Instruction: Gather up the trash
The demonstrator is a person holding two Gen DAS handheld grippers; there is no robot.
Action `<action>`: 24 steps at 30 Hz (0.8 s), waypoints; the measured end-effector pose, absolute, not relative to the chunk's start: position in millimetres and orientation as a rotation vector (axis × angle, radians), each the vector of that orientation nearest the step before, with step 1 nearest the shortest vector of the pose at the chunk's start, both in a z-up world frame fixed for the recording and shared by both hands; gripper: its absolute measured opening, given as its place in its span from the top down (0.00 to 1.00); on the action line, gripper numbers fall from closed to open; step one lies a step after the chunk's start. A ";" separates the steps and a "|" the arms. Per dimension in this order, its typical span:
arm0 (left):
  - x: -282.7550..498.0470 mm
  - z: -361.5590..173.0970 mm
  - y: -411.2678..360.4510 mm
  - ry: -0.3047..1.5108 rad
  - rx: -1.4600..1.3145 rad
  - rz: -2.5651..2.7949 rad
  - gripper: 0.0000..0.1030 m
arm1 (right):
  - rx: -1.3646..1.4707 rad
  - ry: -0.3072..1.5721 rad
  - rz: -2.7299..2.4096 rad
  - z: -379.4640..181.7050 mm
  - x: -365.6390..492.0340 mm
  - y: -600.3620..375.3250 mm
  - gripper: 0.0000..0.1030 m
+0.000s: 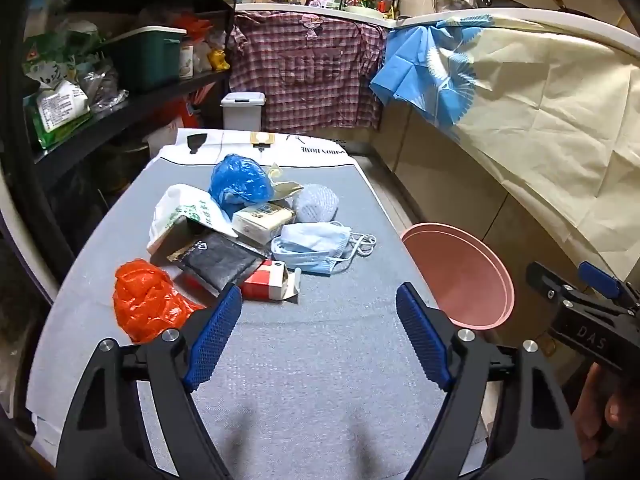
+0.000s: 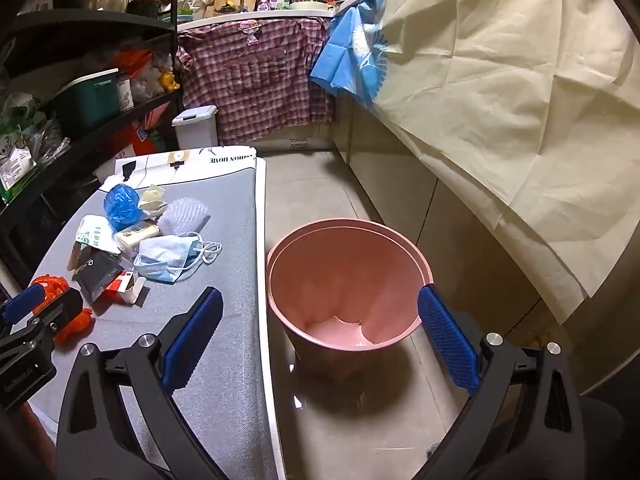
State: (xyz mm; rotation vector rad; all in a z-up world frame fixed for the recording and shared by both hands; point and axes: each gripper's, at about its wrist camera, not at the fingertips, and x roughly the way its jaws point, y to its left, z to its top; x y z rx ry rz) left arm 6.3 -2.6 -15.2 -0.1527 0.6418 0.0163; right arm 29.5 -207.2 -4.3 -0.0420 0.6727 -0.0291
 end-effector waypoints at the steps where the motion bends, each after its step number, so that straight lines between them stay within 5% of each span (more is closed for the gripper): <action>1: 6.6 -15.5 -4.5 0.634 -0.150 0.007 0.25 | -0.044 0.670 -0.030 -4.4 29.3 -206.9 0.07; 24: 1.0 -16.9 -11.5 0.625 -0.123 -0.030 0.29 | -0.060 0.637 -0.032 2.9 27.3 -207.3 0.07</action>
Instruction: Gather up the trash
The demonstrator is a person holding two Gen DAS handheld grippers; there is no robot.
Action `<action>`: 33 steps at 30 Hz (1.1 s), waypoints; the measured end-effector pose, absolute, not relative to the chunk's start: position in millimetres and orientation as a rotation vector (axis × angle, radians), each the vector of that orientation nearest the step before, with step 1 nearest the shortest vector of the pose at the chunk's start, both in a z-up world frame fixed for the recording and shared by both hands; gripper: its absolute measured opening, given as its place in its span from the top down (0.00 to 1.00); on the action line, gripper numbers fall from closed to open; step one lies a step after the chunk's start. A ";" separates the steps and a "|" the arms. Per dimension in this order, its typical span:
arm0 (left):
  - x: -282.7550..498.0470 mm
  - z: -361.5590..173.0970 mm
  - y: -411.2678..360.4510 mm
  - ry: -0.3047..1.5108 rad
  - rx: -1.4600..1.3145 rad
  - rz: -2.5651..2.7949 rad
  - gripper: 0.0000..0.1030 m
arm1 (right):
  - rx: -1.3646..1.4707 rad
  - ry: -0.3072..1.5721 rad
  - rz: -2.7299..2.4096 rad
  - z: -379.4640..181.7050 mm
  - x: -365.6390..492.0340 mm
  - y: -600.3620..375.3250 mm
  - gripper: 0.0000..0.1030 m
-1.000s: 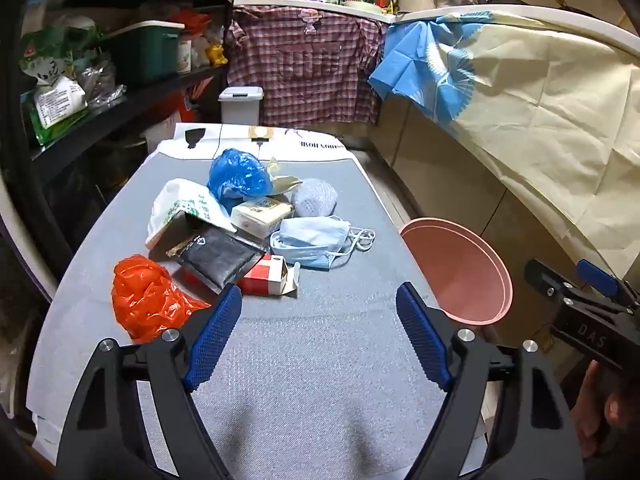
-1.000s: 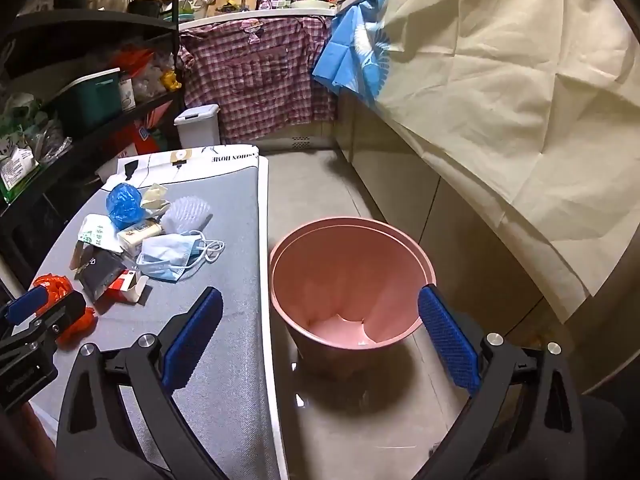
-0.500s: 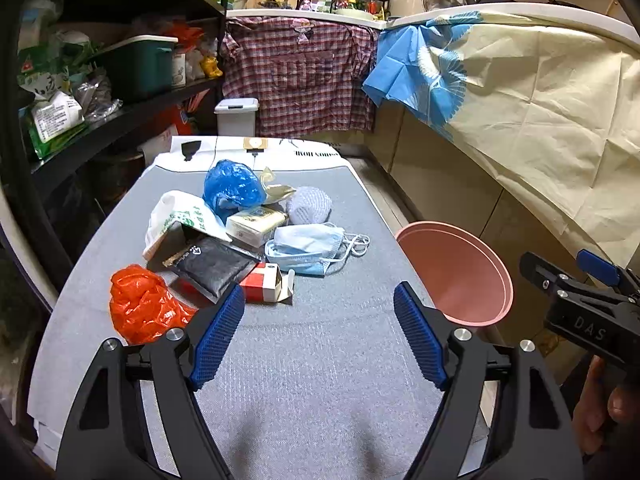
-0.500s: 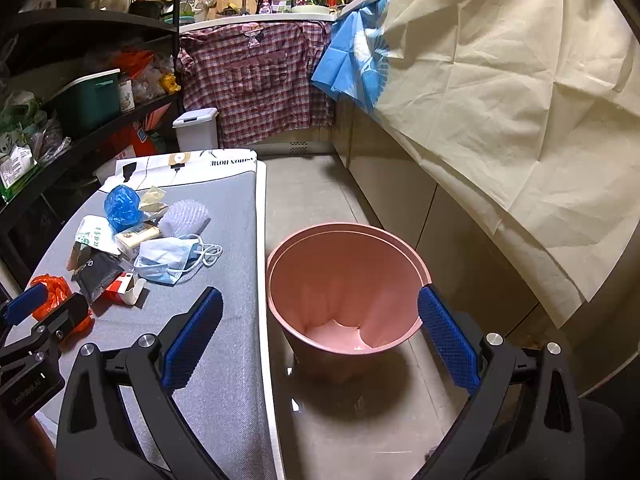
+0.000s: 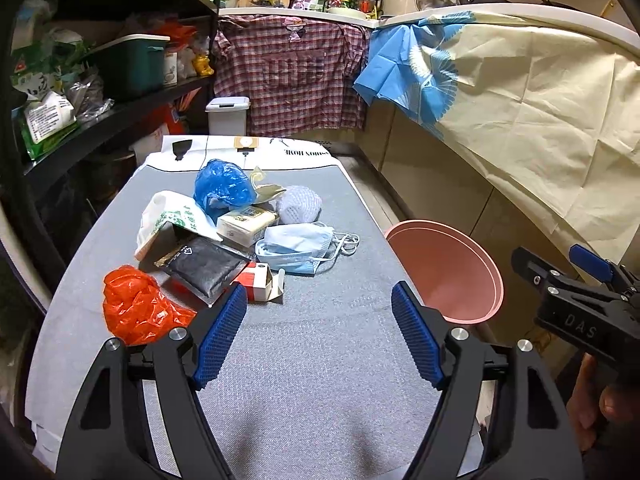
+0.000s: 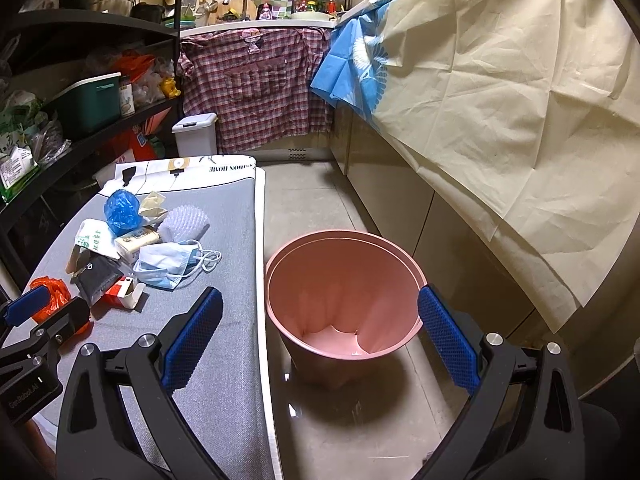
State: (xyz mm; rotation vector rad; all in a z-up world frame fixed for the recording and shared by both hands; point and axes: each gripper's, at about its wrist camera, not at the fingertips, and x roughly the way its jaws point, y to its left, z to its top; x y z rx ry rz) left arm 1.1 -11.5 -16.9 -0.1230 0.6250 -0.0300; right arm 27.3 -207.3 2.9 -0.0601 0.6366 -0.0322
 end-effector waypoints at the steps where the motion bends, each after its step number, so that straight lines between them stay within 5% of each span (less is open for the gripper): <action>1: 1.1 -16.7 -11.8 0.625 -0.123 -0.029 0.29 | -0.061 0.637 -0.033 2.4 27.0 -207.0 0.07; 33: 2.1 -16.1 -13.2 0.628 -0.125 -0.035 0.29 | -0.066 0.635 -0.039 5.9 28.3 -210.3 0.08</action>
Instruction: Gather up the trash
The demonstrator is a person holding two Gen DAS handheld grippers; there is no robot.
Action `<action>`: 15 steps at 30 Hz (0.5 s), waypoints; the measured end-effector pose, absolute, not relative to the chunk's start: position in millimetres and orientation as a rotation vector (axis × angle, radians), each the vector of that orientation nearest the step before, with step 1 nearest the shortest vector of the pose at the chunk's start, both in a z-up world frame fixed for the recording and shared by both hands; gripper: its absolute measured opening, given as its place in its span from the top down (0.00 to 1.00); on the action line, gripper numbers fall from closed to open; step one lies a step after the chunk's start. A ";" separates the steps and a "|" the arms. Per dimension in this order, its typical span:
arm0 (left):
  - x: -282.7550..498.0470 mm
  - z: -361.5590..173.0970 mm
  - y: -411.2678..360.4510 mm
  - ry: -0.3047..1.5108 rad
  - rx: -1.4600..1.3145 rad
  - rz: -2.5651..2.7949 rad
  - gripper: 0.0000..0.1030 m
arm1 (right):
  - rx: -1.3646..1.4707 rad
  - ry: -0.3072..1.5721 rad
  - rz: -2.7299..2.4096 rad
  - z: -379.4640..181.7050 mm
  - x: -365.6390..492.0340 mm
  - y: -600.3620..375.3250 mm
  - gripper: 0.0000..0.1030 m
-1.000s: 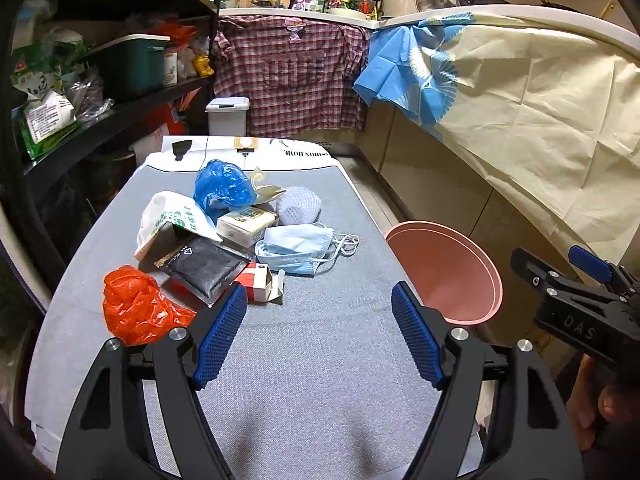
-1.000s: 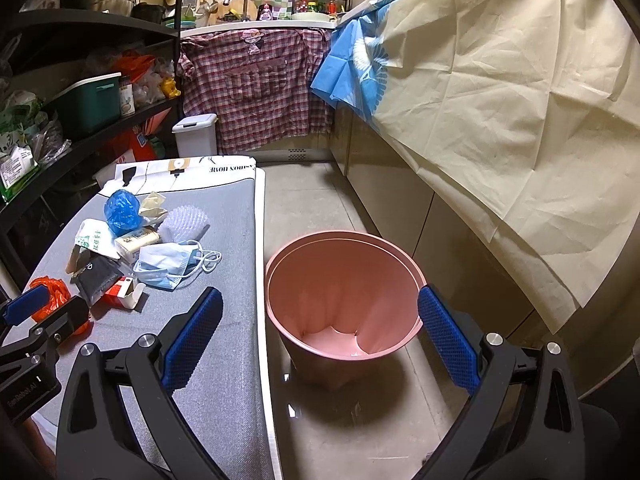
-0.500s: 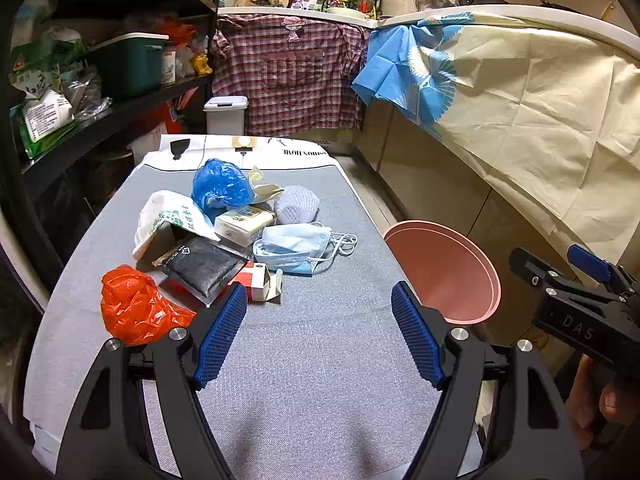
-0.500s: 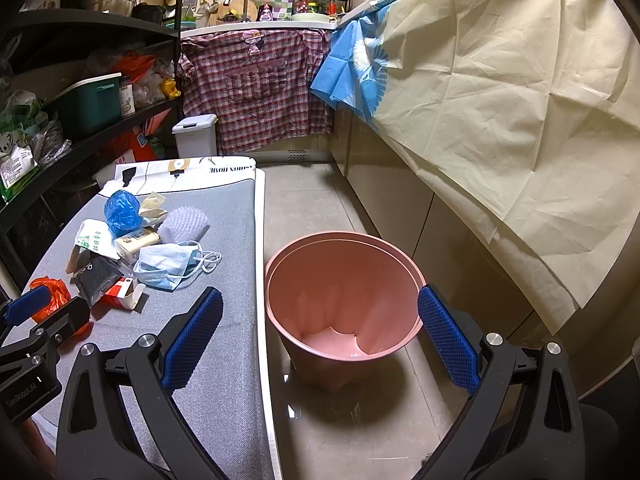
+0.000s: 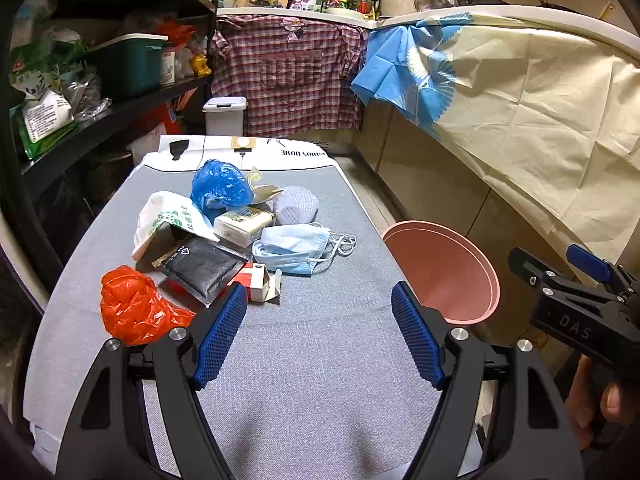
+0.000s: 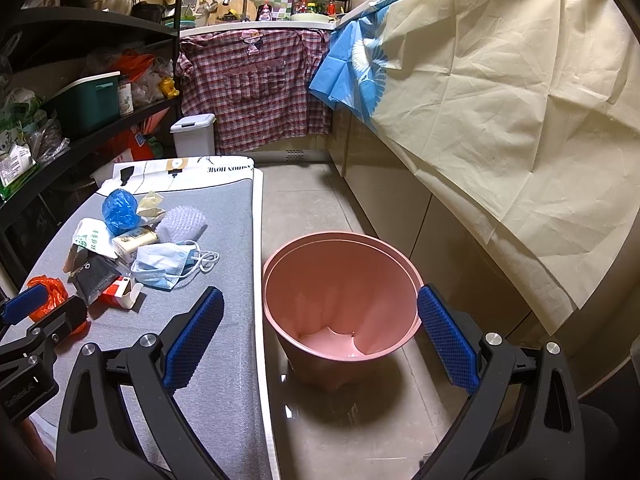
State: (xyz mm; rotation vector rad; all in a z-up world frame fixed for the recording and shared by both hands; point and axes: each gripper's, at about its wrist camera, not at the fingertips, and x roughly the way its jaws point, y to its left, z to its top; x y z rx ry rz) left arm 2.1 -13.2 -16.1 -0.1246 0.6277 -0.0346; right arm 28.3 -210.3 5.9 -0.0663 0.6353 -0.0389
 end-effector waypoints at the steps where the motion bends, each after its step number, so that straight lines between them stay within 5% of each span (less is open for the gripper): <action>1: 2.1 -16.0 -13.5 0.627 -0.124 -0.034 0.29 | -0.065 0.636 -0.039 5.7 28.3 -210.8 0.08; 15: 3.4 -15.6 -16.2 0.628 -0.130 -0.039 0.29 | -0.051 0.637 -0.042 1.5 30.2 -209.1 0.11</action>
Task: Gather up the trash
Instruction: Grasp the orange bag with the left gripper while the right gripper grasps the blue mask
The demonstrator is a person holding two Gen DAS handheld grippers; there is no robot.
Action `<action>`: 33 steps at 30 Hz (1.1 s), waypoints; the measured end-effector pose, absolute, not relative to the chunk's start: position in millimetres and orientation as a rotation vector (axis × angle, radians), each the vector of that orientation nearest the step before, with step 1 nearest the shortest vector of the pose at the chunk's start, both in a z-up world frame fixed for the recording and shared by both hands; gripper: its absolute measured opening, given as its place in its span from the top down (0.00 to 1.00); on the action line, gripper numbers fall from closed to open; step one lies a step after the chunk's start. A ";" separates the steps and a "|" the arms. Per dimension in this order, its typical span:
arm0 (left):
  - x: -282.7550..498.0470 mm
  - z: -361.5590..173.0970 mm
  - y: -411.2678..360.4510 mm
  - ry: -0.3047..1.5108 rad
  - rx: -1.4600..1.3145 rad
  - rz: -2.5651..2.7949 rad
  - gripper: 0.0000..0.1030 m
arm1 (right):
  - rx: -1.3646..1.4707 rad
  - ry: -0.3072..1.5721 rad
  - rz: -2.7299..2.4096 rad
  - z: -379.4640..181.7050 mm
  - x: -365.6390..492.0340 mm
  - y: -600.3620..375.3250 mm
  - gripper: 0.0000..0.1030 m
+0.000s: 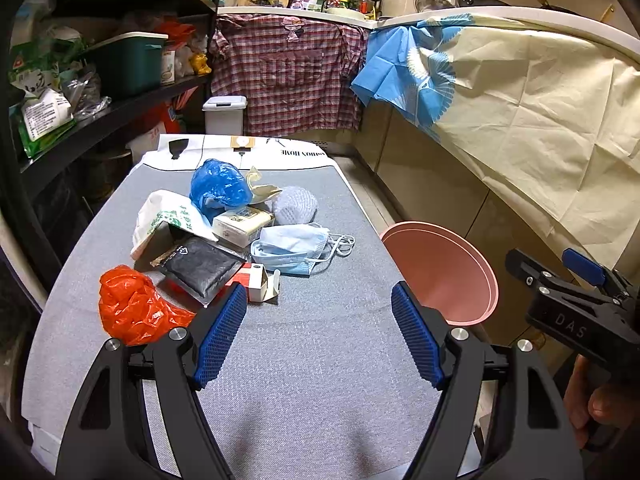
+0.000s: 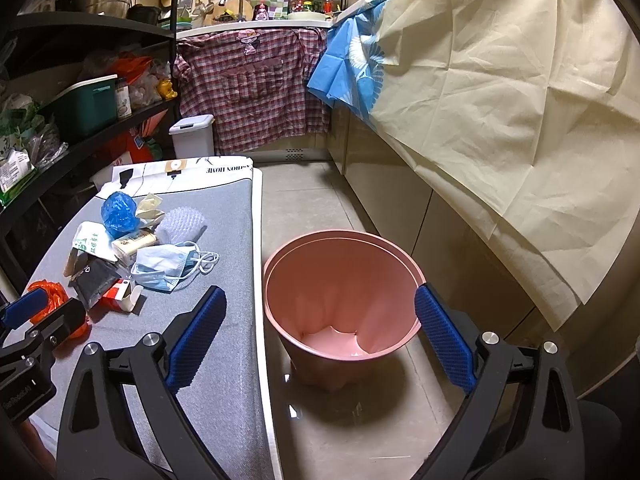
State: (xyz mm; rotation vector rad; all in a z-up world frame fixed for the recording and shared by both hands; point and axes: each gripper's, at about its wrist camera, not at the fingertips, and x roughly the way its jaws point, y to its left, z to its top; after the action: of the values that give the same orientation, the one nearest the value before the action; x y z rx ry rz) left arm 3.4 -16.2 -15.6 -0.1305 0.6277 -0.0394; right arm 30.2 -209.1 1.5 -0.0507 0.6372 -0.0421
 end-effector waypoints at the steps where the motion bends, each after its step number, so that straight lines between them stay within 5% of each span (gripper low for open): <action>1: 3.5 -15.6 -17.1 0.628 -0.130 -0.042 0.29 | -0.052 0.637 -0.041 0.5 29.7 -208.3 0.12; 10: 5.4 -20.9 0.2 0.636 -0.141 -0.002 0.43 | -0.019 0.648 0.012 -6.2 40.8 -194.6 0.26; 22: -4.6 -22.1 64.1 0.568 -0.176 0.287 0.44 | 0.035 0.718 0.274 -20.5 64.8 -132.4 0.58; 33: 1.9 -35.9 105.3 0.611 -0.236 0.410 0.44 | 0.068 0.811 0.315 -53.9 119.5 -87.7 0.60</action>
State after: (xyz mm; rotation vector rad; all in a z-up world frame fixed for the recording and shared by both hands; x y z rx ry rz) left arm 1.9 105.3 -35.9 -0.2365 0.6109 0.4099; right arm 119.5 -87.7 -53.9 0.0685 0.8114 0.3149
